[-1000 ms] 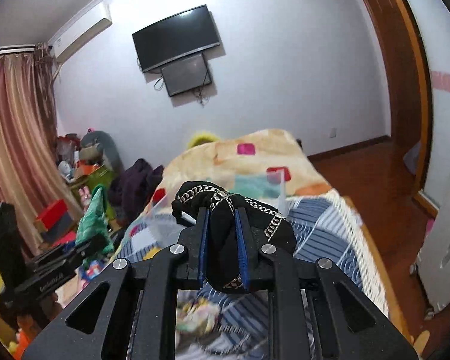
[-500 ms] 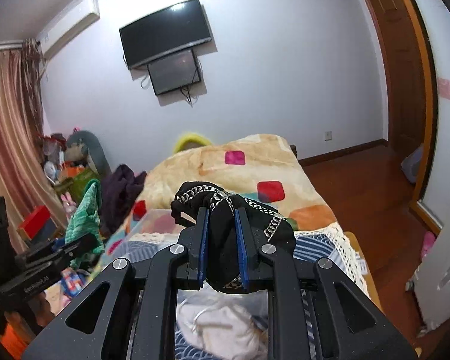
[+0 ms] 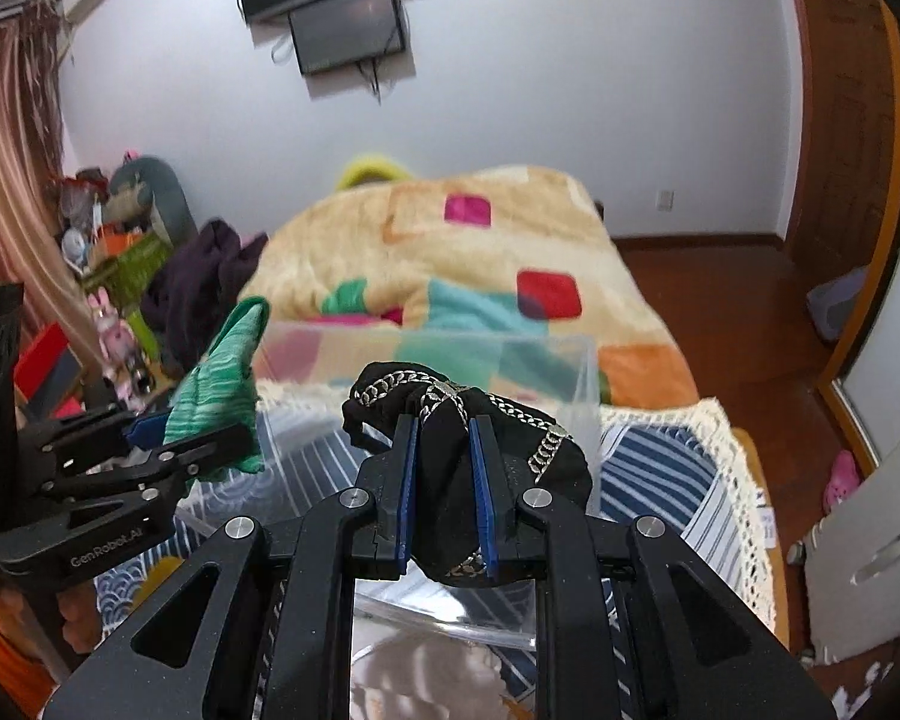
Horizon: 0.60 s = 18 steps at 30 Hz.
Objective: Organize soft objects
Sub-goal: 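Lower the glove into the clear box with the left tool while the right tool drops the black bag in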
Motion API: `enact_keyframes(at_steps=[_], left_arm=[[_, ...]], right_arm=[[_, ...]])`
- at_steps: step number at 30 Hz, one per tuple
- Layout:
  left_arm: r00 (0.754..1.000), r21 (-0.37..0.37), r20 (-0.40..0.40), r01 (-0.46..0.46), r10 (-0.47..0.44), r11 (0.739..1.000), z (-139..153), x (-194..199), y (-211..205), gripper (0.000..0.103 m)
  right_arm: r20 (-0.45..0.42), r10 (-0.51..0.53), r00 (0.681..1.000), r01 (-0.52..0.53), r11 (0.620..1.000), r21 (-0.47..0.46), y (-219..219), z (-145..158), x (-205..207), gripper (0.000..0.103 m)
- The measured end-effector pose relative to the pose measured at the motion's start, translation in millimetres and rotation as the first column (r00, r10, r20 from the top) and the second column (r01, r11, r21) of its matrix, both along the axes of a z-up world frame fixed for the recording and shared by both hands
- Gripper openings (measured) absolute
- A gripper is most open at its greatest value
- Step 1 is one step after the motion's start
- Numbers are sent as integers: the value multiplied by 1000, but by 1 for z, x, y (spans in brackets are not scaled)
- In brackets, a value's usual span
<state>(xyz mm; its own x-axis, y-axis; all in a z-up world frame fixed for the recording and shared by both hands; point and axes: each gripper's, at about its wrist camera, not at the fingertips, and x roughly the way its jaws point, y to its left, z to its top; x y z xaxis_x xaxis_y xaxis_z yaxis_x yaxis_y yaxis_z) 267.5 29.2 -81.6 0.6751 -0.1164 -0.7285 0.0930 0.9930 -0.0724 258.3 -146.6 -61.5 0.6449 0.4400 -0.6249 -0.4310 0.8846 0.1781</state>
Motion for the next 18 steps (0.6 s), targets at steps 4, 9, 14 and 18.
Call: enact_keyframes(at_steps=[4, 9, 14, 18], left_arm=[[999, 16, -38, 1, -1, 1000, -9, 9, -4, 34], [998, 61, -58, -12, 15, 998, -17, 13, -6, 34], [999, 52, -41, -9, 11, 999, -14, 6, -3, 44], [1000, 76, -14, -9, 10, 997, -7, -6, -4, 46]], right_arm=[[-44, 34, 998, -36, 997, -63, 8, -9, 4, 15], [-94, 50, 994, -61, 991, -119, 15, -20, 8, 16], [-120, 71, 990, -85, 989, -123, 13, -22, 7, 21], [-96, 90, 991, -103, 984, -142, 15, -17, -3, 30]])
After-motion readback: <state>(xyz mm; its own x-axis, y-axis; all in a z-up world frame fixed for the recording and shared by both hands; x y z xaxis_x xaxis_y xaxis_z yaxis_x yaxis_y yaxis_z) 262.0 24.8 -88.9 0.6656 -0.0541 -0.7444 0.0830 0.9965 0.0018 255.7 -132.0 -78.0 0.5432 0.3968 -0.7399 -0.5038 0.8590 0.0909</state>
